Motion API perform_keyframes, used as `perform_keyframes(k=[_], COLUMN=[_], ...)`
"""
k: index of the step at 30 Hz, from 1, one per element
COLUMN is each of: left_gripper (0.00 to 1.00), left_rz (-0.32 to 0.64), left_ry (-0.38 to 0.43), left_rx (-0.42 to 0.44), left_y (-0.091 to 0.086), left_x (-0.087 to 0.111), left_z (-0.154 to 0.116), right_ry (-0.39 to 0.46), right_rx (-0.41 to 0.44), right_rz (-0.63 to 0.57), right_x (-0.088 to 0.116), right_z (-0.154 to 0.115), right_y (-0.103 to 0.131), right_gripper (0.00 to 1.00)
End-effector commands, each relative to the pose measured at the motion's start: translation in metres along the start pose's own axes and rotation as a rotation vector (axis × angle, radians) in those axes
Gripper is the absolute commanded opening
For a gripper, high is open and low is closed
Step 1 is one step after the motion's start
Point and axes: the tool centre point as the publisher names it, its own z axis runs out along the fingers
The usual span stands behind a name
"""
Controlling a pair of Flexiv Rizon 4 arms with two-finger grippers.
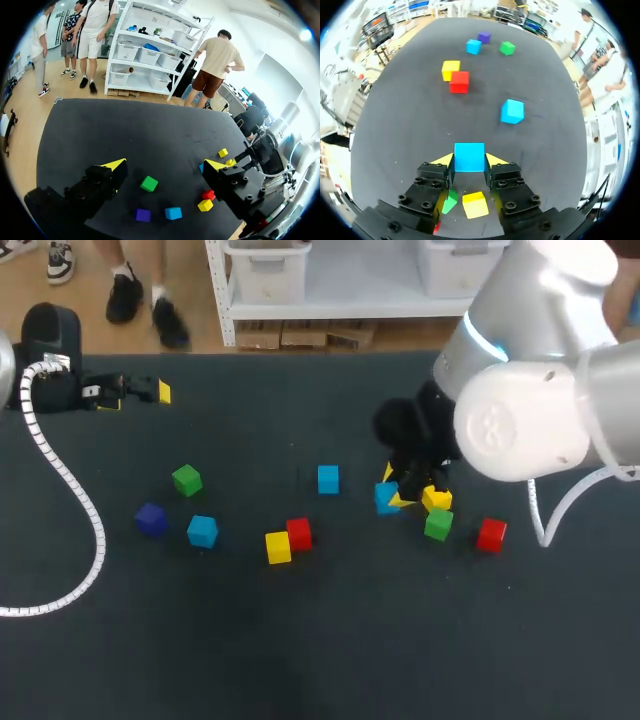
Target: Place the blue cubes, place green cubes on the blue cubes, place the yellow cubes on the green cubes, then place the red cubes on the yellow cubes, and place purple cube on the red cubes.
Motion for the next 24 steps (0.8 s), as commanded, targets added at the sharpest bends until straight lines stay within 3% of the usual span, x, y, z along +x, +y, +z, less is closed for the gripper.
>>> perform_keyframes(k=[1,12,24], left_gripper=[1.00,1.00,1.00], left_rz=[0.000,0.000,0.000], left_ry=[-0.001,-0.001,-0.001], left_rx=[0.001,0.001,0.001], left_y=[0.001,0.001,0.001], left_x=[0.000,0.000,0.000], left_z=[0.000,0.000,0.000], right_ry=[0.004,-0.011,-0.005], right_rx=[0.009,0.054,0.064], right_rz=[0.032,0.127,0.137], right_x=[-0.006,-0.014,-0.015], right_z=[0.012,0.030,0.034], right_y=[-0.009,-0.029,-0.048], right_gripper=[0.00,0.00,0.00])
